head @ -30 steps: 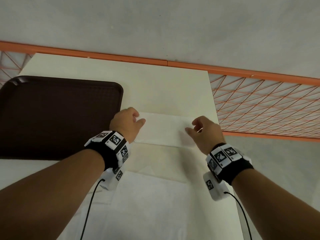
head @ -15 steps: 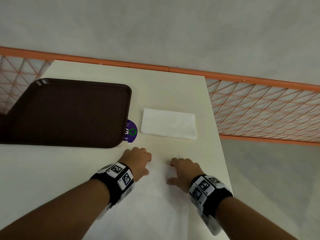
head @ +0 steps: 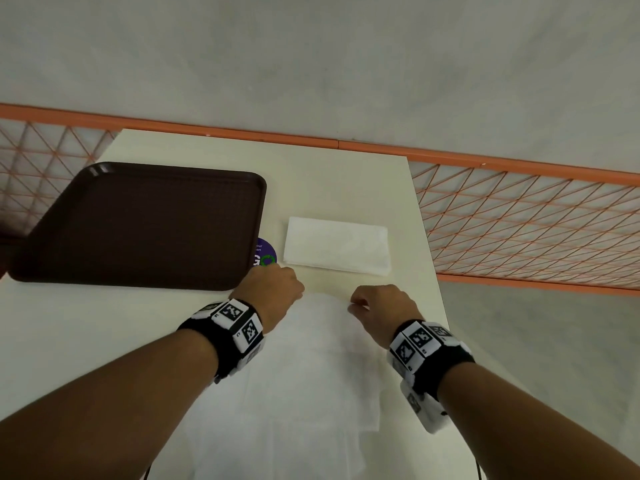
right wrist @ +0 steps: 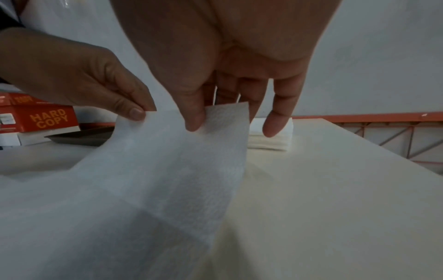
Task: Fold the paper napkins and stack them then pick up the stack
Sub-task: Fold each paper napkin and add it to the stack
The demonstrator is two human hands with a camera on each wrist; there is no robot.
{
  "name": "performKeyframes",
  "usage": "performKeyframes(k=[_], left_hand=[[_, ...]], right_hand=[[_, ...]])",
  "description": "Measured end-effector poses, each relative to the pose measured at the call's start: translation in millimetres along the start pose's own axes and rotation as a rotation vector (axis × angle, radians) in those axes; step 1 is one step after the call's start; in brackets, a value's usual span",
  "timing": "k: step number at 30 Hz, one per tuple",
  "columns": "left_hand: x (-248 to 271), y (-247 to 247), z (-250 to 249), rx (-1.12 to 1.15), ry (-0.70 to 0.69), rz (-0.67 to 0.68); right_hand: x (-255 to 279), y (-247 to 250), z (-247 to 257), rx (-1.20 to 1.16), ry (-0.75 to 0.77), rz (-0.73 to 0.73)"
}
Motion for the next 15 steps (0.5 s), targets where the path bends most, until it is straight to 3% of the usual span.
performKeyframes(k=[8, 15], left_hand=[[34, 25, -3, 0.175, -0.065, -0.033], [74, -2, -28, 0.291, -0.109, 0.09]], right_hand=[[28, 18, 13, 0.017, 0.156, -0.037], [75, -23, 21, 0.096, 0.263, 0.077]])
Point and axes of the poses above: each hand's wrist, its own x-axis away from the middle knuckle, its own y-axis out of the back of the hand, z = x × y, the point moved 6 cm from there along -x, towards the middle knuckle, and after that the axes turned 6 degrees about -z, right-handed, at the moved point
